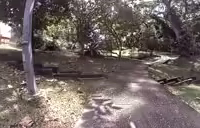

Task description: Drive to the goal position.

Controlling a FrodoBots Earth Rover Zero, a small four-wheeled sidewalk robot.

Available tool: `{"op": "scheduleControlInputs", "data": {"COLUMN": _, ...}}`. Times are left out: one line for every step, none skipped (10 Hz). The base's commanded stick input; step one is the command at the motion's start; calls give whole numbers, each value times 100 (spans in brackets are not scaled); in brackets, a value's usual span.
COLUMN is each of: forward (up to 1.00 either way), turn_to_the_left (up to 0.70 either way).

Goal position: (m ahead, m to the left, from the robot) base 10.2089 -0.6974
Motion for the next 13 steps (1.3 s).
{"op": "scheduleControlInputs", "data": {"forward": 0, "turn_to_the_left": -100}}
{"op": "scheduleControlInputs", "data": {"forward": 0, "turn_to_the_left": -100}}
{"op": "scheduleControlInputs", "data": {"forward": 0, "turn_to_the_left": -100}}
{"op": "scheduleControlInputs", "data": {"forward": 0, "turn_to_the_left": -100}}
{"op": "scheduleControlInputs", "data": {"forward": 0, "turn_to_the_left": -100}}
{"op": "scheduleControlInputs", "data": {"forward": 0, "turn_to_the_left": -100}}
{"op": "scheduleControlInputs", "data": {"forward": 0, "turn_to_the_left": 0}}
{"op": "scheduleControlInputs", "data": {"forward": 0, "turn_to_the_left": 0}}
{"op": "scheduleControlInputs", "data": {"forward": 0, "turn_to_the_left": 0}}
{"op": "scheduleControlInputs", "data": {"forward": 0, "turn_to_the_left": -34}}
{"op": "scheduleControlInputs", "data": {"forward": 0, "turn_to_the_left": -77}}
{"op": "scheduleControlInputs", "data": {"forward": 0, "turn_to_the_left": -100}}
{"op": "scheduleControlInputs", "data": {"forward": 0, "turn_to_the_left": -100}}
